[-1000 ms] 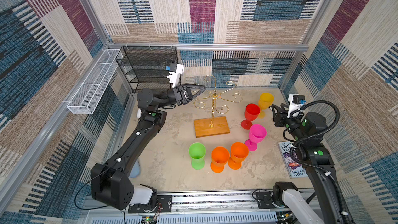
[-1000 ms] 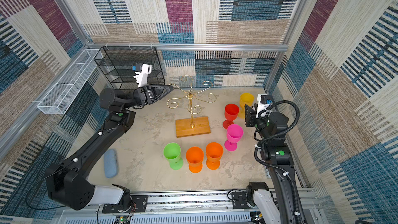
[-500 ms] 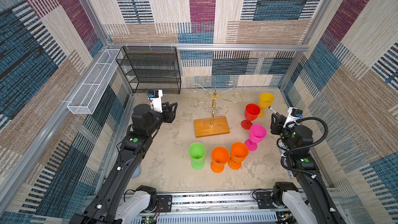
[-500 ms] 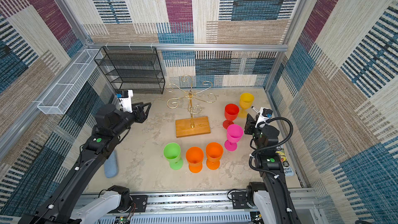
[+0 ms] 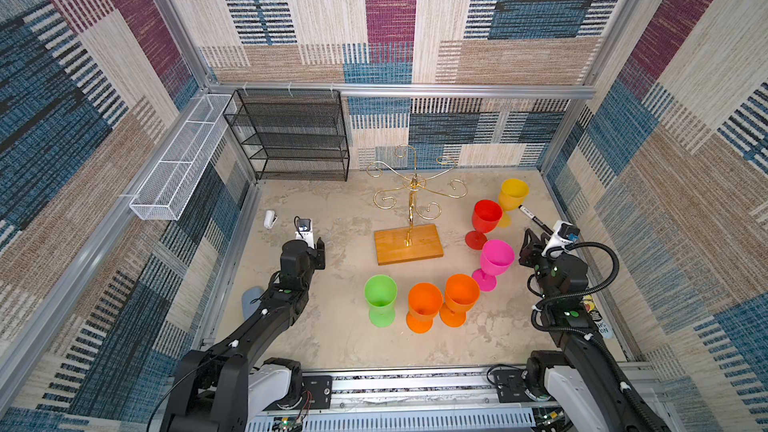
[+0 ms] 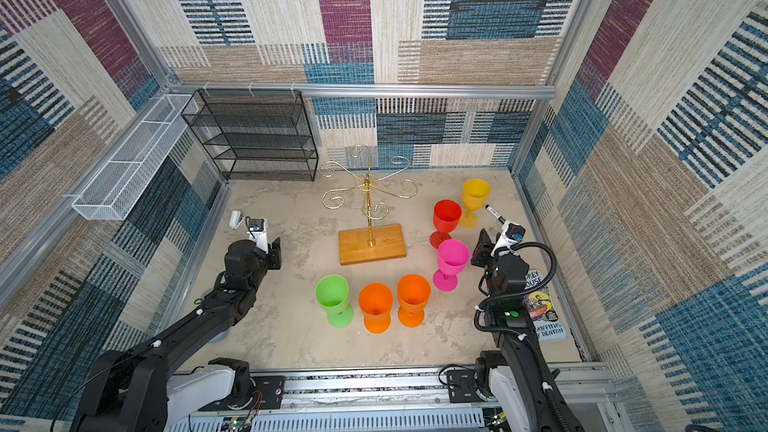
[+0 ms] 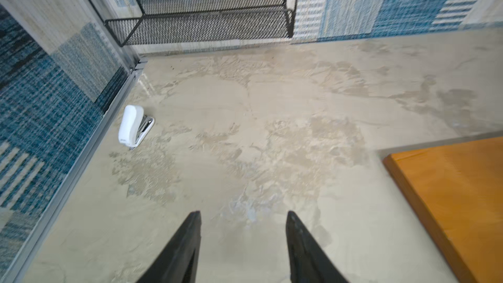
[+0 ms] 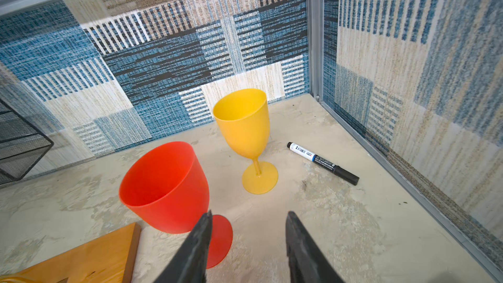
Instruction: Take the wine glass off the wine glass rack
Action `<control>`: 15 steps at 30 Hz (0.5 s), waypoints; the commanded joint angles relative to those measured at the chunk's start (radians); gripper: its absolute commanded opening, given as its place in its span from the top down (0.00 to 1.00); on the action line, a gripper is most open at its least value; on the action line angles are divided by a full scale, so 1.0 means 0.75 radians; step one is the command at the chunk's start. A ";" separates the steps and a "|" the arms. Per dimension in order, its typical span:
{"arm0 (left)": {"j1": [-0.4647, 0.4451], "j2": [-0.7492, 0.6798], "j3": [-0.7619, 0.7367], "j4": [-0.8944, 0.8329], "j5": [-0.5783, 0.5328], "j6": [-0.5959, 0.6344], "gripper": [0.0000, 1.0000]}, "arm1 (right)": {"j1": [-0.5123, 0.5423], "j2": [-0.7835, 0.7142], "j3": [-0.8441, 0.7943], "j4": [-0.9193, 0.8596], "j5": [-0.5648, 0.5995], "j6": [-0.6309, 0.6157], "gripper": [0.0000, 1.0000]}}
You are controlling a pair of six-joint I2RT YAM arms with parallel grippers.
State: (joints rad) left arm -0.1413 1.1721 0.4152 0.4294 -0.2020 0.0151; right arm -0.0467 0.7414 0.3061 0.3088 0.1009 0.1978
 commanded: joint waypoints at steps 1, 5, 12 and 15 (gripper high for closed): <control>0.089 0.070 -0.058 0.229 0.074 -0.003 0.47 | 0.001 0.045 -0.021 0.177 0.068 -0.046 0.54; 0.189 0.146 -0.089 0.393 0.160 -0.031 0.47 | 0.001 0.138 -0.031 0.290 0.142 -0.114 0.54; 0.342 0.334 -0.106 0.593 0.310 -0.141 0.49 | 0.001 0.468 -0.044 0.583 0.117 -0.151 0.55; 0.356 0.350 -0.095 0.580 0.344 -0.145 0.47 | 0.000 0.637 -0.059 0.753 0.108 -0.163 0.55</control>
State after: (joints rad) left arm 0.1184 1.4334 0.3359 0.7994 -0.0002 -0.0505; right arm -0.0467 1.1530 0.2672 0.6949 0.1905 0.0933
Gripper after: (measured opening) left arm 0.521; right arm 0.445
